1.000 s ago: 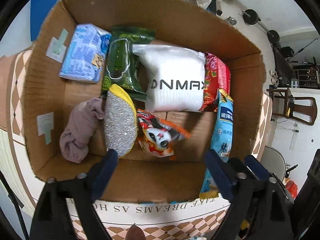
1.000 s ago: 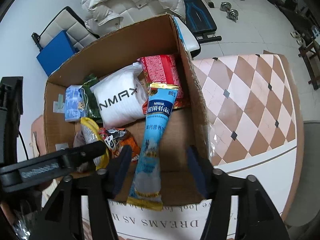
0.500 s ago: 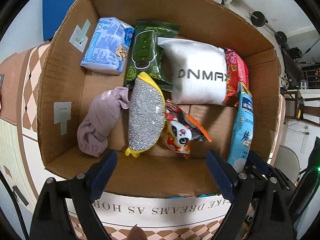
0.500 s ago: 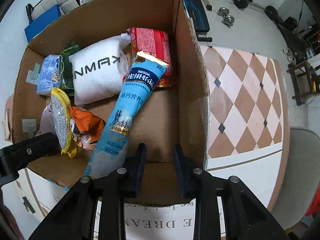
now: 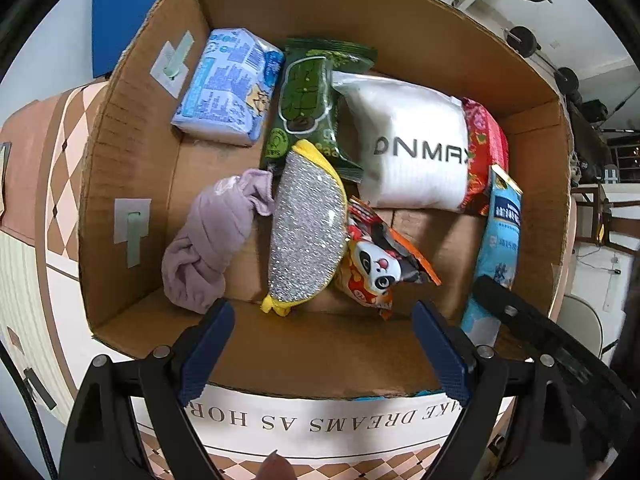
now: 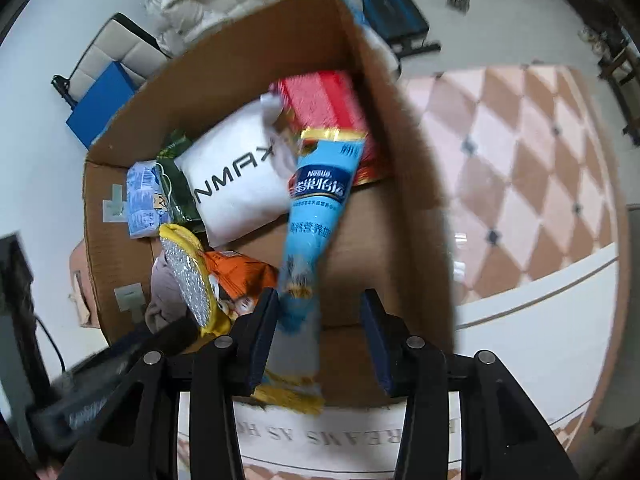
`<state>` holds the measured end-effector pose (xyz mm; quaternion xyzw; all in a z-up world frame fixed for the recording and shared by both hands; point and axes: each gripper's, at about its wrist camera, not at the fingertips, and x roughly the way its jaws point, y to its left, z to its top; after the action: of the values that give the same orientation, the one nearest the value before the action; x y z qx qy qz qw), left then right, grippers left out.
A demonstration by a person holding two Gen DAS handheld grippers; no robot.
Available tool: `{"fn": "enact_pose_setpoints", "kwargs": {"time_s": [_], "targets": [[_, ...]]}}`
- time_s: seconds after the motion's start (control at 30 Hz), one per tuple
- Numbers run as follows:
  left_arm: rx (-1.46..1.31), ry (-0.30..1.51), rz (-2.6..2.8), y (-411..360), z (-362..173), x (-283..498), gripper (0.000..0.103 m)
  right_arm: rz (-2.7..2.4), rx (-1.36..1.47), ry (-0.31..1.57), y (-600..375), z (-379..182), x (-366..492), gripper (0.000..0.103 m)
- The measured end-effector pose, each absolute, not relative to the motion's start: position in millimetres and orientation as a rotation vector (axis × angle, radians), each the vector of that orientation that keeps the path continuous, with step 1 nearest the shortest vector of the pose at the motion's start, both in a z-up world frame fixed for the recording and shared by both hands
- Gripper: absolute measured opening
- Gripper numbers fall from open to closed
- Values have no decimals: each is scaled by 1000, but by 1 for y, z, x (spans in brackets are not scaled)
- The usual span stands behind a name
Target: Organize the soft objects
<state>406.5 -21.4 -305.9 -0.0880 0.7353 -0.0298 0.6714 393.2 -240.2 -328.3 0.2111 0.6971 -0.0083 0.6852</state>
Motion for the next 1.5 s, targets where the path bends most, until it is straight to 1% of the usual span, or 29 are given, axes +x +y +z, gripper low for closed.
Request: {"fn": "enact_pose_setpoints", "kwargs": {"time_s": [0.03,0.07,0.1,0.2,0.33,0.57,0.63,0.67,0.73,0.77,0.8,0.87,0.9,0.93,0.97,1.0,1.1,1.13,1.17,1.3,1.5], "targets": [[-201,1655,-63,-20,-306,407,91,-18,476,1585,-236,-337,398,42],[-205,1654,-59,-19,-307,406,91,-14,493,1593,-235,-344,400,19],[-208,1653,-58,-18,-308,406,91,-29,479,1599,-232,-347,401,17],[-194,1645,-54,-17,-306,409,91,-51,399,1538,-223,-341,401,16],[-178,1643,-38,-17,-313,410,91,-49,380,1490,-216,-341,400,16],[-146,1642,-22,-18,-325,410,91,-46,324,1519,-208,-368,406,16],[-129,1641,-25,-18,-327,410,91,-24,317,1549,-205,-373,408,18],[-120,1635,-25,-20,-327,409,91,-13,316,1561,-204,-374,409,22],[-80,1609,-11,-21,-321,409,92,8,299,1584,-201,-372,409,40],[-58,1594,-9,-21,-318,410,92,15,272,1583,-198,-369,408,56],[-30,1578,-4,-21,-313,410,95,15,242,1573,-197,-364,407,61],[-7,1552,-2,-20,-304,410,101,48,197,1558,-194,-353,404,62],[-3,1539,-9,-18,-300,409,102,56,175,1556,-193,-348,402,66],[0,1531,-17,-18,-295,408,102,58,149,1551,-191,-342,400,72],[8,1528,-25,-17,-292,406,102,56,121,1539,-189,-336,397,88],[22,1522,-26,-17,-289,404,102,54,91,1522,-187,-329,394,93],[56,1492,-14,-18,-280,395,102,58,40,1494,-180,-313,385,94],[61,1479,-7,-19,-276,393,102,60,37,1490,-176,-310,381,96],[62,1468,-4,-17,-273,390,102,61,41,1487,-180,-305,378,103],[44,1436,-4,-16,-259,375,102,37,32,1453,-188,-283,369,103],[38,1321,19,-16,-213,341,102,13,18,1364,-199,-235,339,103]]}}
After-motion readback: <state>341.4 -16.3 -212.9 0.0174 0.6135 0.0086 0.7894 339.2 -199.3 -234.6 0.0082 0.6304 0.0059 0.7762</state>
